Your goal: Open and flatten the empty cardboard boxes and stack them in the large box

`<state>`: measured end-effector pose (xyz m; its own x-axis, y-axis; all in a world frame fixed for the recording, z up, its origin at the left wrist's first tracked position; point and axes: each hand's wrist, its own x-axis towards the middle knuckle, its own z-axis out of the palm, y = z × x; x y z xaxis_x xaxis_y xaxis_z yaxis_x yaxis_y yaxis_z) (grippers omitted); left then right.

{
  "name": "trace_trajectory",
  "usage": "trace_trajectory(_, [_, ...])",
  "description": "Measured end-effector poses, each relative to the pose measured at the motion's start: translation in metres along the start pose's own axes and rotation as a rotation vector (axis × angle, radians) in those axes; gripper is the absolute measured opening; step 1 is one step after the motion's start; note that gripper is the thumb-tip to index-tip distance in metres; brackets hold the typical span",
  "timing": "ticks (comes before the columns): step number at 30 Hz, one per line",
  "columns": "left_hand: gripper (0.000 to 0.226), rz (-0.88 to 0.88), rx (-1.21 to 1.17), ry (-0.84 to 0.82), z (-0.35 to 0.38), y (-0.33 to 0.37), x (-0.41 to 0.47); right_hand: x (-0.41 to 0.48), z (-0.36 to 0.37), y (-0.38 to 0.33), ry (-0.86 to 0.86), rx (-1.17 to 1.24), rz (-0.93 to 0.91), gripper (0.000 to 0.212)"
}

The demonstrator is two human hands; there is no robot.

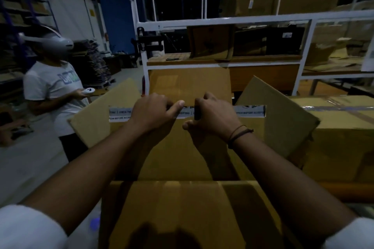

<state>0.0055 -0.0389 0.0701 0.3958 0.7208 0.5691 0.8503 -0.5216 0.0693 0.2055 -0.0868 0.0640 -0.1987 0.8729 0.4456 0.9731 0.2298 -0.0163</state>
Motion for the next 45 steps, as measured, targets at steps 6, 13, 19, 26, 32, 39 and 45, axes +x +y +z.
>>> trace_trajectory(6, [0.06, -0.089, 0.0, -0.379, -0.057, 0.018, -0.019, -0.02, -0.058, -0.035, -0.217, 0.179, 0.164, 0.065])
trace_trajectory(13, [0.062, -0.078, -0.155, -1.064, -0.071, 0.013, -0.084, -0.068, -0.069, -0.067, -0.844, 0.314, 0.286, 0.076])
trace_trajectory(19, [0.105, -0.075, -0.244, -0.907, 0.003, -0.016, -0.164, -0.125, 0.013, -0.081, -0.886, 0.265, 0.281, 0.107])
trace_trajectory(26, [0.132, -0.045, -0.059, -0.744, 0.028, -0.021, -0.179, -0.137, 0.045, -0.081, -0.7, 0.004, 0.189, 0.132])
trace_trajectory(32, [0.108, -0.012, 0.055, -0.48, 0.04, -0.015, -0.203, -0.147, 0.071, -0.084, -0.497, -0.076, 0.205, 0.12])
trace_trajectory(39, [0.099, -0.046, 0.086, -0.356, 0.055, -0.018, -0.211, -0.169, 0.097, -0.084, -0.292, -0.192, 0.177, 0.118])
trace_trajectory(45, [0.078, -0.073, 0.017, -0.522, 0.038, -0.031, -0.187, -0.155, 0.079, -0.071, -0.413, -0.03, 0.168, 0.103])
